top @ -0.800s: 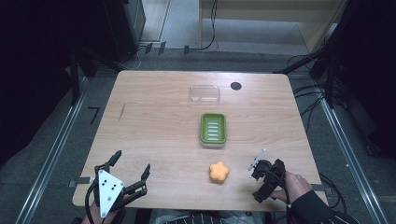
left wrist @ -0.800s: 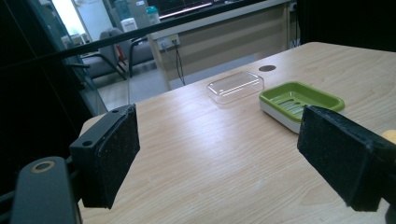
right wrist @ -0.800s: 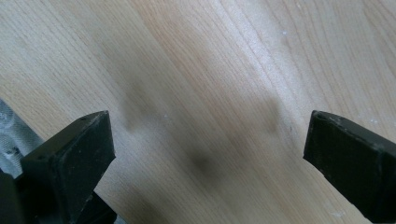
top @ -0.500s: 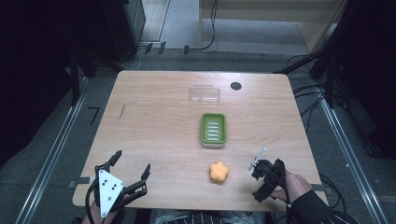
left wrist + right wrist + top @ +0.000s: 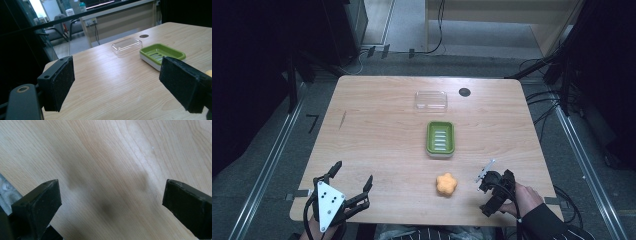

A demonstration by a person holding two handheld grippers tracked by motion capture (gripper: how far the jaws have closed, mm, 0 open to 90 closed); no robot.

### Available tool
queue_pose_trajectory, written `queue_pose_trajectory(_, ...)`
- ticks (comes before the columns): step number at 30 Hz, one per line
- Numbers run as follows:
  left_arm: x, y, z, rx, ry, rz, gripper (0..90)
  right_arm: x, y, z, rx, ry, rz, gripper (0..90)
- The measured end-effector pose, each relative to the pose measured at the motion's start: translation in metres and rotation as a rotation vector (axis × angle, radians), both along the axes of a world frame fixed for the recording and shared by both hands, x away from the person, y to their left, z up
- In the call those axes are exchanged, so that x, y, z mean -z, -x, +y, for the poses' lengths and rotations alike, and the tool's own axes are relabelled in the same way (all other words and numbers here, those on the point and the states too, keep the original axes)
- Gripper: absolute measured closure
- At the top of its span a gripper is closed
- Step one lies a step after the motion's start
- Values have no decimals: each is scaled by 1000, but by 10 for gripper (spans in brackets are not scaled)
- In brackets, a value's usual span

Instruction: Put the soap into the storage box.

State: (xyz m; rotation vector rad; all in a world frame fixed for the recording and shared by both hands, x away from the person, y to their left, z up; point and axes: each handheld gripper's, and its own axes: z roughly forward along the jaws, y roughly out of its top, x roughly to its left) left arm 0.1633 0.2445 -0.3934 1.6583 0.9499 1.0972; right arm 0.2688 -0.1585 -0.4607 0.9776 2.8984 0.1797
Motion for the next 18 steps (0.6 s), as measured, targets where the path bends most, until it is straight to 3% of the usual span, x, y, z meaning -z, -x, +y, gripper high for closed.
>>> queue_pose_trajectory(11,0,3,6,-15,8,4,130,-7,-1,20,-23,-48,-10,21)
queue_pose_trajectory(18,0,4,5,-20,-1,4,130,-8,-5,35,-67,-65,-27,21)
